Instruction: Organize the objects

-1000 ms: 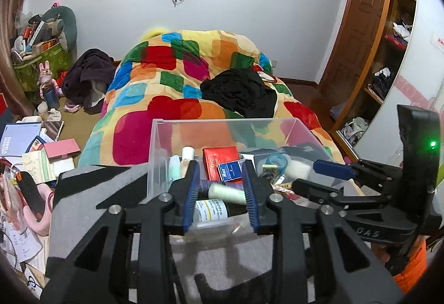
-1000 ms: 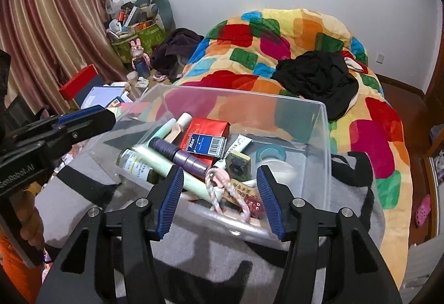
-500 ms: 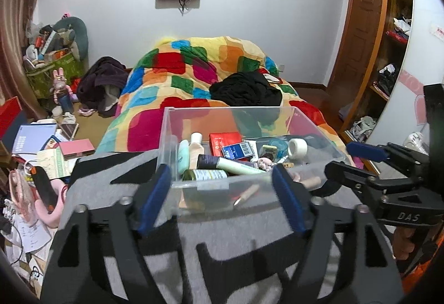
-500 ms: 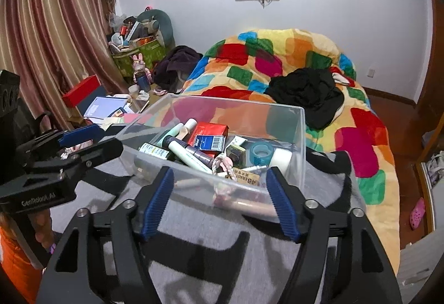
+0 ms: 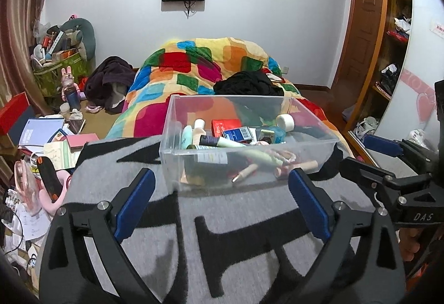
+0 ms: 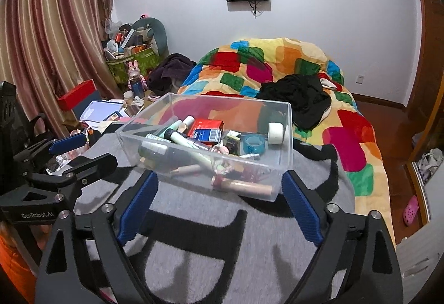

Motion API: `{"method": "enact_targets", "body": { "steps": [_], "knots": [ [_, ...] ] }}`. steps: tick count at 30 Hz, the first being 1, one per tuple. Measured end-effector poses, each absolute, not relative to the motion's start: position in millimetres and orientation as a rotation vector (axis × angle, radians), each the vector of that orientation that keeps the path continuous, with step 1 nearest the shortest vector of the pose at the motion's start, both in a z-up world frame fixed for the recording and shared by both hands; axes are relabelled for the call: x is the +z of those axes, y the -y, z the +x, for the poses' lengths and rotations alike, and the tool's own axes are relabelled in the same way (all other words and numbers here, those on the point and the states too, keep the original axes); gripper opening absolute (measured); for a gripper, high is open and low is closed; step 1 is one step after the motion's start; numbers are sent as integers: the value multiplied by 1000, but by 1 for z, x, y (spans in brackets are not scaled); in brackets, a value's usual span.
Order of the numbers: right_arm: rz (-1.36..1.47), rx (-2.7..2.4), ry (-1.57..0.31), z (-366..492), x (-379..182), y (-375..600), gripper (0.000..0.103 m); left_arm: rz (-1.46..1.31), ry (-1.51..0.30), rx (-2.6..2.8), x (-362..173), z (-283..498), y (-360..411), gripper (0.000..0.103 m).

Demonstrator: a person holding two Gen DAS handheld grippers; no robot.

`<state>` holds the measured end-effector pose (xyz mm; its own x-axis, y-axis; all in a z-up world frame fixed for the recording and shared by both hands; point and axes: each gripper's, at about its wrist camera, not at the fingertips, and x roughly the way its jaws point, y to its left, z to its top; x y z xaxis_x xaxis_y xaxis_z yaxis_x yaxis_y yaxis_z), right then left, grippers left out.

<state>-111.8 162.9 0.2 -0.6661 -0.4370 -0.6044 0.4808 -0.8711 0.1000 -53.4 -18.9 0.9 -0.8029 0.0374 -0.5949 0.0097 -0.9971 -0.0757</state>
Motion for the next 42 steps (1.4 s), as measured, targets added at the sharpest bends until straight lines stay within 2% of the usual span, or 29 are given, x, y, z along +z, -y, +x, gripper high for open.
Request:
{"method": "enact_targets", "body": {
  "steps": [42],
  "knots": [
    [868, -2464, -85, -102, -5, -164, 92, -953, 123, 2964, 0, -42, 12, 98]
  ]
}}
